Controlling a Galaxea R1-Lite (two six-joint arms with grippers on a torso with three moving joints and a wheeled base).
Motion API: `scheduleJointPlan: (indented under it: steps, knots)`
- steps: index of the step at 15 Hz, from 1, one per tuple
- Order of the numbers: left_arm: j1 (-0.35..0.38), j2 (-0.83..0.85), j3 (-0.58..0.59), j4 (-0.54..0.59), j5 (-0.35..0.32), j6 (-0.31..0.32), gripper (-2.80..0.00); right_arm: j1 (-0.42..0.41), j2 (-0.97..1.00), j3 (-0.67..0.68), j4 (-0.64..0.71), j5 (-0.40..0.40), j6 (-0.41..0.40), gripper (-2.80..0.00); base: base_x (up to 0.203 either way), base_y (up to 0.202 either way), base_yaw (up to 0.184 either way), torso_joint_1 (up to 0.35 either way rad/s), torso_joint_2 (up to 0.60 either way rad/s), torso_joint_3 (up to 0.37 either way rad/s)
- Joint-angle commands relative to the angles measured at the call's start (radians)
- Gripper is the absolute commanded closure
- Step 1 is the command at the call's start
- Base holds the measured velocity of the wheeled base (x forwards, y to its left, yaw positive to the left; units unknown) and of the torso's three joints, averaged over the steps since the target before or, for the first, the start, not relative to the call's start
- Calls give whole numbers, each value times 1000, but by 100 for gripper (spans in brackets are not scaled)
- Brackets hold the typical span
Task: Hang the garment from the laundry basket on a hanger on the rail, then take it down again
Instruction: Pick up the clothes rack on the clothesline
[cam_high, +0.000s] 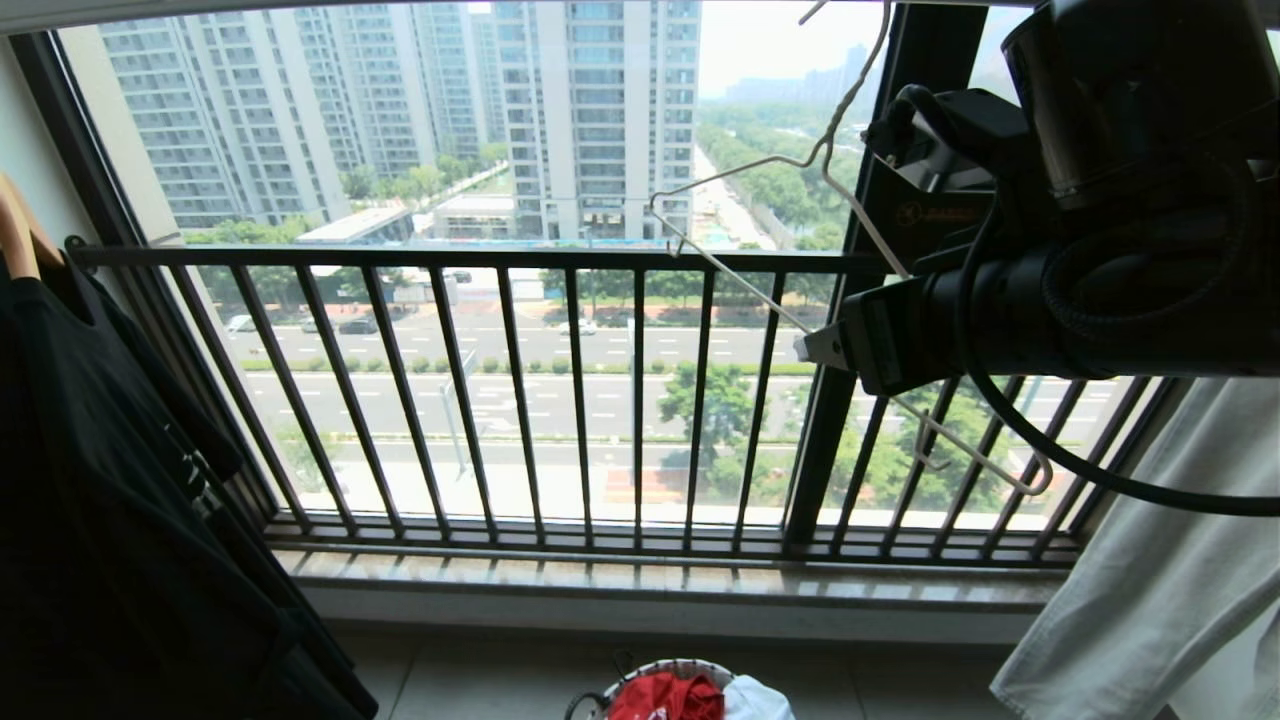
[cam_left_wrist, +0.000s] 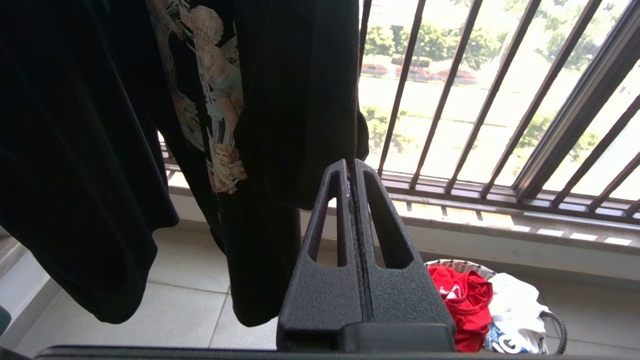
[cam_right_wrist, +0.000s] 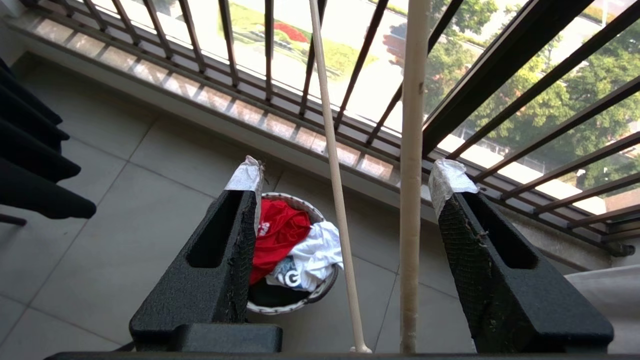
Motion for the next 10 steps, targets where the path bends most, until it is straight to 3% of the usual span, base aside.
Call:
scheduleJointPlan:
  steps: [1,10]
  knots:
    - [0,1,0,0,1,-1,0,0,-1,1,-4,-1,1,0,0,0,0,0,0,0]
    - [0,1,0,0,1,-1,0,-5,-1,2,-5,-1,-16,0,0,0,0,0,0,0]
